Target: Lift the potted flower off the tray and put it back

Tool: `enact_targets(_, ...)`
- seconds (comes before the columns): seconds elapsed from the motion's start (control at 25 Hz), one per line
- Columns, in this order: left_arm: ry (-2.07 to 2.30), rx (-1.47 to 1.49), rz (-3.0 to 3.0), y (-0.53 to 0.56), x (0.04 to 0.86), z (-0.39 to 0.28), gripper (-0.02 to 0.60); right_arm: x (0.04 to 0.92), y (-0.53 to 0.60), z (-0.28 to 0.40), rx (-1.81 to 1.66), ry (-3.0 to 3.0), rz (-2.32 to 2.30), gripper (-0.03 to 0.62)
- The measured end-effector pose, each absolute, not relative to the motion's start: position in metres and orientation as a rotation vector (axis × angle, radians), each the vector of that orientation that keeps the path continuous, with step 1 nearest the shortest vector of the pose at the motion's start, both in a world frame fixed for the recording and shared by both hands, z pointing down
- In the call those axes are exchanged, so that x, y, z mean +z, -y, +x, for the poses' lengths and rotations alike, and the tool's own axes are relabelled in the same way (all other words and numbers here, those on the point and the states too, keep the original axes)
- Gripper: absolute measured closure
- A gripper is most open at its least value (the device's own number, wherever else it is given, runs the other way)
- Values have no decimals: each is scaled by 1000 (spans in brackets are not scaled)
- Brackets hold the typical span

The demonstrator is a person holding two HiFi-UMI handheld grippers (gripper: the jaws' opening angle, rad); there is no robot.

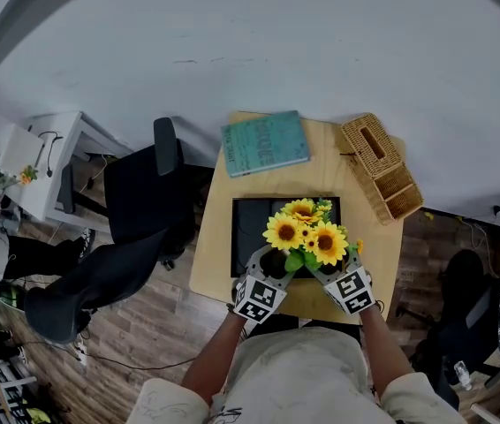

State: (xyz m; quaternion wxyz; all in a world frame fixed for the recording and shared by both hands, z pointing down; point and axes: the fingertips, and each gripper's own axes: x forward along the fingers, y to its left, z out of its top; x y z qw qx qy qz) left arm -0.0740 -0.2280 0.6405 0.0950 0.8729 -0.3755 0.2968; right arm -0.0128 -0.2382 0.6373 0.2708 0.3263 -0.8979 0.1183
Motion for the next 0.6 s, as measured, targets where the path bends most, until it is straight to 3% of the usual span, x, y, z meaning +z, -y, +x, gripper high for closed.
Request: enact_targets(0.6, 1197, 779, 2773, 193, 564, -74, 325, 559, 200, -15, 109, 2519, 957, 253)
